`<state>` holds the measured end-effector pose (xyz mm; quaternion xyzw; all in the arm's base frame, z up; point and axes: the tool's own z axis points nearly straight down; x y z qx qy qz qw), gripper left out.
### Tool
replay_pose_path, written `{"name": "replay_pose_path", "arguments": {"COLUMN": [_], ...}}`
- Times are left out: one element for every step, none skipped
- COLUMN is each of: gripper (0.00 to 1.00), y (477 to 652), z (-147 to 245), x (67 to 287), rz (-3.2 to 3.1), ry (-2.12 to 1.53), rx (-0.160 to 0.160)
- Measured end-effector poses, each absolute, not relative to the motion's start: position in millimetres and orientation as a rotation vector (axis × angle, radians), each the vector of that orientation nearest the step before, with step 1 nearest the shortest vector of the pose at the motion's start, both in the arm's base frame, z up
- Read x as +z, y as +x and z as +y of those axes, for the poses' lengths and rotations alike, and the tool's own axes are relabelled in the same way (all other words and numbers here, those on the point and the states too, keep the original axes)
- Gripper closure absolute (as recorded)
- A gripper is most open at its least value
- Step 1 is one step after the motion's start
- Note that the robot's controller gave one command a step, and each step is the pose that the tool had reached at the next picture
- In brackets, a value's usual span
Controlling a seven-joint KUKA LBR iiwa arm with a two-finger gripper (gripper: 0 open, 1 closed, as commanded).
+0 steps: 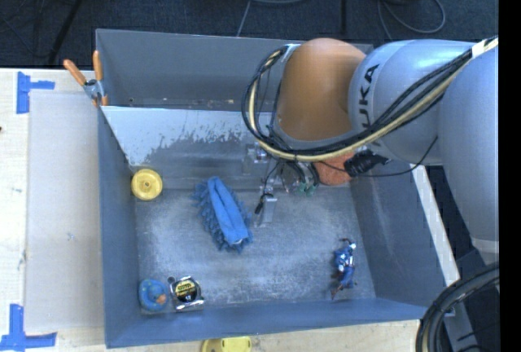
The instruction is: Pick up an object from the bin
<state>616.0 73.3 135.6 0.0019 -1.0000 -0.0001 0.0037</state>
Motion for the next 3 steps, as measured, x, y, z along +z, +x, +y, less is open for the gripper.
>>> {"name": "replay_pose_path", "arguments": {"gripper": [0.0, 0.0, 0.0], "y": [617.6, 606.1, 598.6], "z": [73.0, 89.4, 87.5], "x": [140.7, 98.3, 76.9], "rz": [-3.141, -3.143, -3.139], "ry": [0.004, 0.101, -0.057], "rx": [-0.001, 0.0, -0.001]}}
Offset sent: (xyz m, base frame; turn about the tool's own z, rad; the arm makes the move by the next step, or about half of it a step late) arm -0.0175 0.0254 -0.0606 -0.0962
